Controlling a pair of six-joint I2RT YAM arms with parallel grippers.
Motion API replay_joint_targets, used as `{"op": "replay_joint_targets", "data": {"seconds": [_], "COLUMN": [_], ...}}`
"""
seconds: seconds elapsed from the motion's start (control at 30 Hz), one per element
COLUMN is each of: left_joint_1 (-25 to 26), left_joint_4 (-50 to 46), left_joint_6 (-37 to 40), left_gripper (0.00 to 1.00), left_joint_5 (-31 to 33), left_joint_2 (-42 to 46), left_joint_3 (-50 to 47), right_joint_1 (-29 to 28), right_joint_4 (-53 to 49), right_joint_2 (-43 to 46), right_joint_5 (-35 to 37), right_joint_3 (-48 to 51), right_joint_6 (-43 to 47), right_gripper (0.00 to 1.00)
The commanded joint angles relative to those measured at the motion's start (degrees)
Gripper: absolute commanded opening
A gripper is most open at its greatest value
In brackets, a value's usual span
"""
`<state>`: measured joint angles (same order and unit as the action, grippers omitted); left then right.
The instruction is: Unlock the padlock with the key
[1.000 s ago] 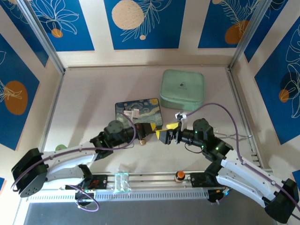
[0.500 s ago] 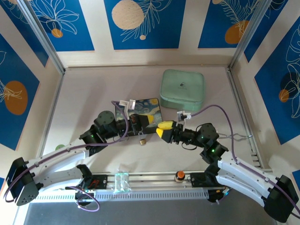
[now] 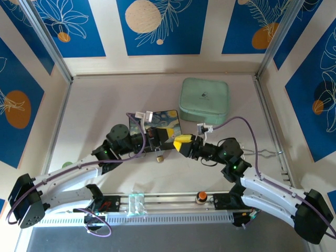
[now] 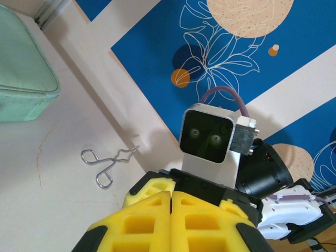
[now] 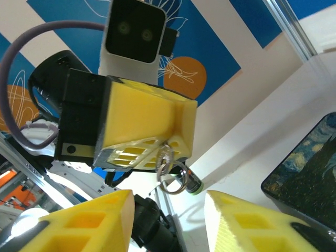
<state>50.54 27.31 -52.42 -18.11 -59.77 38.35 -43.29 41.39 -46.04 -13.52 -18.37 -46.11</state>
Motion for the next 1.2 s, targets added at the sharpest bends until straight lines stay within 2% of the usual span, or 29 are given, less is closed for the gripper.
{"op": "replay_joint_targets", "data": {"seconds": [0.0,0.27,0.47,0.63,0.77,0.83,0.9,1.0,1.1,1.17], "left_joint_1": [0.4,0.5,0.4,0.5,0.4,0.3,0.3,0.2,0.1,0.1], "left_joint_4": [3.0,4.3,7.2,9.0,8.1,6.9,5.0,-0.7,-7.2,-14.8], "left_joint_6": [-0.7,-1.1,-2.6,-3.5,-2.8,-2.3,-1.6,0.9,3.9,4.9], "left_gripper": [0.00,0.00,0.00,0.00,0.01,0.19,0.29,0.57,0.71,0.73], "left_joint_5": [-2.0,-1.9,-1.4,-2.1,-0.9,0.0,1.2,4.3,8.6,13.3], "left_joint_2": [-0.6,-1.4,-2.5,-3.4,-2.7,-2.1,-1.1,1.4,4.2,5.9], "left_joint_3": [-0.6,-1.6,-2.9,-3.3,-4.3,-4.3,-4.1,-2.9,-1.8,-0.6], "right_joint_1": [-0.3,-0.4,-0.3,0.0,0.2,0.2,0.1,-0.1,0.2,0.5], "right_joint_4": [4.9,6.8,6.6,10.4,9.0,7.1,1.0,-8.3,-12.6,-14.2], "right_joint_2": [-1.3,-2.1,-4.4,-5.6,-4.8,-4.6,-3.6,-2.1,-1.6,-1.6], "right_joint_5": [1.1,1.1,-0.1,1.2,1.8,1.5,2.4,5.0,6.4,6.4], "right_joint_3": [-1.4,-1.3,-2.6,-1.0,-0.7,-1.0,-1.9,-2.7,-2.3,-2.2], "right_joint_6": [-0.1,-0.5,-0.5,-2.2,-1.6,-1.3,-0.5,1.0,0.9,0.7], "right_gripper": [0.34,0.31,0.08,0.07,0.00,0.00,0.00,0.00,0.00,0.00]}}
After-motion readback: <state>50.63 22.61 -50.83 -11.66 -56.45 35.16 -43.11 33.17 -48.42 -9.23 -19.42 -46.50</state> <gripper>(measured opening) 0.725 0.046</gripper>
